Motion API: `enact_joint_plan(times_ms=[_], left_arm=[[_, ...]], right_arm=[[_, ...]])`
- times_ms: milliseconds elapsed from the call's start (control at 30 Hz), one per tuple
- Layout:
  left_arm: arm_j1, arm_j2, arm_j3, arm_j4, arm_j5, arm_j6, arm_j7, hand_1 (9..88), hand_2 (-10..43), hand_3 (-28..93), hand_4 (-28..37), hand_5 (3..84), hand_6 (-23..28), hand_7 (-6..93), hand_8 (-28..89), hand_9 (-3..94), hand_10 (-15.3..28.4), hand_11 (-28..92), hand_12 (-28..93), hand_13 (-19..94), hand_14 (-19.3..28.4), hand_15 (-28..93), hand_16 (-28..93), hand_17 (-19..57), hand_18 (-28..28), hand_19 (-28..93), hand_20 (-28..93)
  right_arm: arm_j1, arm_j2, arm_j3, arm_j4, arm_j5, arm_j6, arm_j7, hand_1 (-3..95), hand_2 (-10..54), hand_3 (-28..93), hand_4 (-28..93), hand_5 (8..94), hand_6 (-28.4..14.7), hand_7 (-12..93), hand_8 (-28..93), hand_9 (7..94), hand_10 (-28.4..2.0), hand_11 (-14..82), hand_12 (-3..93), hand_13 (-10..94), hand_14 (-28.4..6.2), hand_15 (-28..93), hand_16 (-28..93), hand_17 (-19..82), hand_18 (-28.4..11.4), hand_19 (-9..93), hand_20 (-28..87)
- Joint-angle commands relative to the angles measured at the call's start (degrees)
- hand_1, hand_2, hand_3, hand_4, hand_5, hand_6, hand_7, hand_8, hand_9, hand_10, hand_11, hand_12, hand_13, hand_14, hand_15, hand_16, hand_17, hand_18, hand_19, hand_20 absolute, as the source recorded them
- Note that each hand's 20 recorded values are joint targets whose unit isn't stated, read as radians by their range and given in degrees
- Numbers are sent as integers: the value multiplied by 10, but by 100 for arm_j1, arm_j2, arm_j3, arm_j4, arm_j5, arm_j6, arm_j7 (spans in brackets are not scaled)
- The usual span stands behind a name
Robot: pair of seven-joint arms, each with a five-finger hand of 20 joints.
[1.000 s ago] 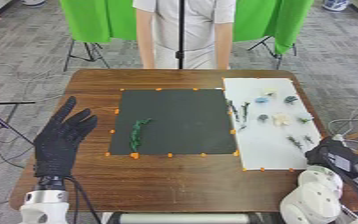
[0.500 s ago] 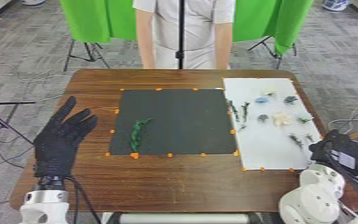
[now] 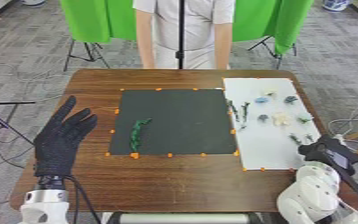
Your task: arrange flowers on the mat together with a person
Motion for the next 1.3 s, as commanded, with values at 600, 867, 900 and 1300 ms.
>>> enact_joint_plan(times_ms=[600,867,900,1300], left_arm=[[99,116,-29,-23,-86,150,91,225,83,748,-263,341,76,116,-88,366,188,245,104,293,236,411,-67,-5,279,720,-178],[158,314,-49,-119,-145,324,248,224,83,749,-263,341,76,115,-88,366,189,246,104,294,236,412,-67,-6,279,719,-175],[147,314,-57,-132,-135,334,218,224,84,748,-263,341,77,115,-88,366,189,246,104,293,236,412,-67,-6,280,719,-174],[-50,807,276,-143,-320,566,601,225,84,747,-262,341,76,116,-88,366,189,245,104,293,237,412,-67,-6,280,719,-173]], right_arm=[[829,446,-877,-591,-785,773,-153,588,-95,597,-283,886,20,182,26,929,-86,318,228,806,-66,623,204,282,-185,796,125],[2863,115,-2544,-566,-248,787,-1009,578,-95,625,-283,891,12,177,37,932,-95,316,231,808,-74,631,205,282,-194,809,122],[3093,-3,-2714,-484,-153,782,-1120,575,-95,630,-283,891,12,177,39,932,-95,318,232,807,-76,635,206,282,-195,810,121],[4578,-1605,-4229,1111,821,377,-2294,563,-95,652,-283,889,5,180,47,929,-95,340,236,805,-80,654,206,279,-203,823,116]])
